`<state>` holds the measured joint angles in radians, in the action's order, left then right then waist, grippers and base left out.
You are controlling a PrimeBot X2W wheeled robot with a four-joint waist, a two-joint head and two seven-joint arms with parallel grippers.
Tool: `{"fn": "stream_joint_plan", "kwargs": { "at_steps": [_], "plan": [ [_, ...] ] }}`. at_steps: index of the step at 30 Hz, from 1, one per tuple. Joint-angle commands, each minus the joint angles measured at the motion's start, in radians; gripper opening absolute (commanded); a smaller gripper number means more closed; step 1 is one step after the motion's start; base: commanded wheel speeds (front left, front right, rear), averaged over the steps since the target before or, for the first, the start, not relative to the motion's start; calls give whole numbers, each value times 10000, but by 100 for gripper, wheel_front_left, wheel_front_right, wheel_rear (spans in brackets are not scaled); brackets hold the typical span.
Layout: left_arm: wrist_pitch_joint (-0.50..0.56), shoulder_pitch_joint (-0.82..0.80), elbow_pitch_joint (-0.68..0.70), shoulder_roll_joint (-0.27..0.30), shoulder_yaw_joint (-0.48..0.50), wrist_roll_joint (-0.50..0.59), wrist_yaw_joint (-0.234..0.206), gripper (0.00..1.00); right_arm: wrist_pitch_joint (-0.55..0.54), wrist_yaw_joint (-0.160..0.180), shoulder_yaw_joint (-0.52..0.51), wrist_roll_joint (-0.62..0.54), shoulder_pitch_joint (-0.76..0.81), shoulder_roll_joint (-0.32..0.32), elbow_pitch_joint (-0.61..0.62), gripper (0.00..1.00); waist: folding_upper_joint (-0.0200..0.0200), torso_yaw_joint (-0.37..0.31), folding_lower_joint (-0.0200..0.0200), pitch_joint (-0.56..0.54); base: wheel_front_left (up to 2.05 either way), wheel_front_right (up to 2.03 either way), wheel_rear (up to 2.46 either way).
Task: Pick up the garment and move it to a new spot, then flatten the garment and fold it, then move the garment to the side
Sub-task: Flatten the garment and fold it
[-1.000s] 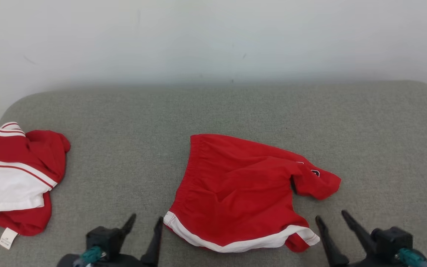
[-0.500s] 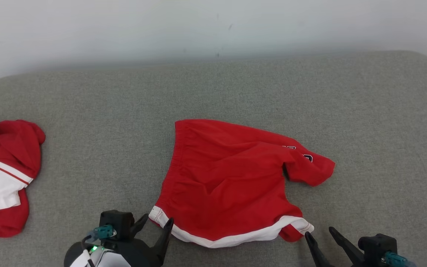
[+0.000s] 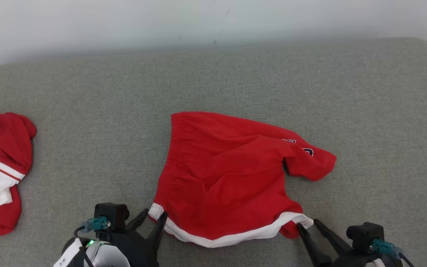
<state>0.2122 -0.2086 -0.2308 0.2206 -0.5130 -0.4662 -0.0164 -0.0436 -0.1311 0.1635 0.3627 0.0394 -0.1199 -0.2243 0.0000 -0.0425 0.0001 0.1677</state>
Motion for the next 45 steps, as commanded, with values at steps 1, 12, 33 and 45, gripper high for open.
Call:
{"fn": "stream_joint_plan", "kwargs": {
  "at_steps": [1, 12, 33, 45],
  "plan": [
    [-64, -129, -18, 11, 46, -87, 50, 15, 53, 7, 71, 101, -160, -109, -62, 0, 0, -26, -1, 41, 0, 0, 0],
    [-557, -348, 213, 93, 89, 105, -82, 0, 568, 7, 187, 271, -323, -452, 306, 0, 0, -103, -1, 211, 0, 0, 0],
    [-2238, 167, 2021, 309, 1283, 508, -1644, 100, 423, 7, -689, -195, 367, -286, 2022, 0, 0, 17, -1, -75, 0, 0, 0],
    [-4324, 793, 2668, 575, 2488, 926, -2640, 100, 273, 7, -974, -305, 613, -183, 2042, 0, 0, 392, -1, -495, 0, 0, 0]
  ]
}}
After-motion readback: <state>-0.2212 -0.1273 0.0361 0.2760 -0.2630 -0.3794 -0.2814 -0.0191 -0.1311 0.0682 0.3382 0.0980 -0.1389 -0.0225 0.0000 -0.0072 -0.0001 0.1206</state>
